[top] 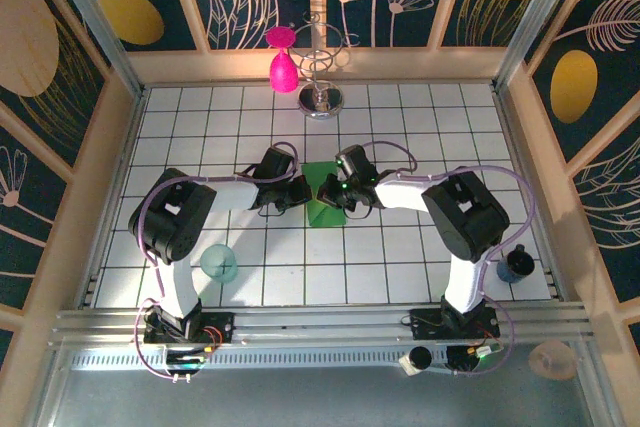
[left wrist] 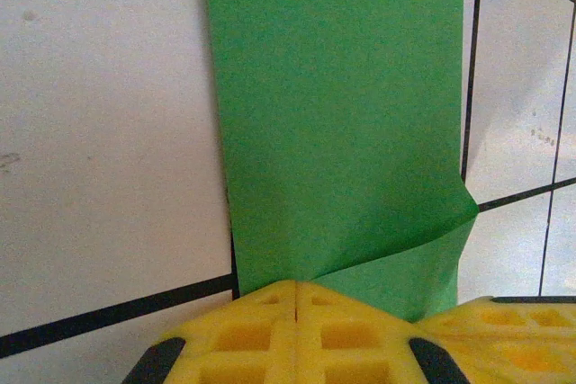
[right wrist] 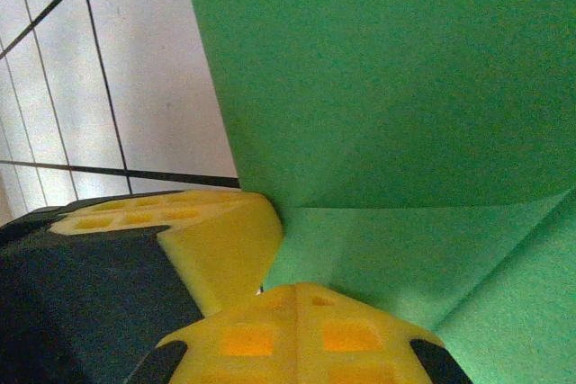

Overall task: Fold a paper plane with a square sheet of paper (pick it up from the middle)
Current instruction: Fold the triangle a second time at the center of the table.

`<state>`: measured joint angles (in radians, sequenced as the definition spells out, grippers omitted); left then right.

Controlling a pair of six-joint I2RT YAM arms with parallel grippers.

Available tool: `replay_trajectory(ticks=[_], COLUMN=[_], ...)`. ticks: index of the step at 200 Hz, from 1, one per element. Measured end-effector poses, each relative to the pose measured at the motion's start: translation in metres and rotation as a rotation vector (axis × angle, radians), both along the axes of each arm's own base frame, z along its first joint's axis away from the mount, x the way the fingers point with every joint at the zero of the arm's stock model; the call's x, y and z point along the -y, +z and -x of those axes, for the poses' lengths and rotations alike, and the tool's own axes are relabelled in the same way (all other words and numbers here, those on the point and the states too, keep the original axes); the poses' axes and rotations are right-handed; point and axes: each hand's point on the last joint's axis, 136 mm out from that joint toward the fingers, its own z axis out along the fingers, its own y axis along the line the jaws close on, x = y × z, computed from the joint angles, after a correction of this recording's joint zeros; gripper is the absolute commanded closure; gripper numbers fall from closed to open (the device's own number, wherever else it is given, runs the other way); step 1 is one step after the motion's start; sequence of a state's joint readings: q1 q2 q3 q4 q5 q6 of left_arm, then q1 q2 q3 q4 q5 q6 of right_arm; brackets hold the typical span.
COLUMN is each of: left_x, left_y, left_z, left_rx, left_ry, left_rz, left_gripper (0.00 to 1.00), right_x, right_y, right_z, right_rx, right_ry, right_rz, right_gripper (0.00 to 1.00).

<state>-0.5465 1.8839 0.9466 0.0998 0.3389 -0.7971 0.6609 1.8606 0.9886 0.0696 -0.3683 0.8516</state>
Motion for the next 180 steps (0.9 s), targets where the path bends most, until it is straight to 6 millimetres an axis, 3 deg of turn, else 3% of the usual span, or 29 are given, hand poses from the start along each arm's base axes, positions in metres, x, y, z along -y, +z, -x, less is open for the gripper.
replay_trajectory(ticks=[99, 180], left_x=[-0.001, 0.002], left_y=[0.002, 0.035], left_z=[0.0, -0.002], left_rx=[-0.004, 0.057], left_ry=[0.002, -0.001], left_rz=[-0.005, 0.038], left_gripper=[1.0, 1.0], right_x=[0.0, 0.0], right_y=[-0.006, -0.012], right_z=[0.002, 0.007], right_rx=[-0.026, -0.045], right_ry=[-0.009, -0.001], right_rz=[-0.001, -0.009], right_gripper=[0.93, 0.93])
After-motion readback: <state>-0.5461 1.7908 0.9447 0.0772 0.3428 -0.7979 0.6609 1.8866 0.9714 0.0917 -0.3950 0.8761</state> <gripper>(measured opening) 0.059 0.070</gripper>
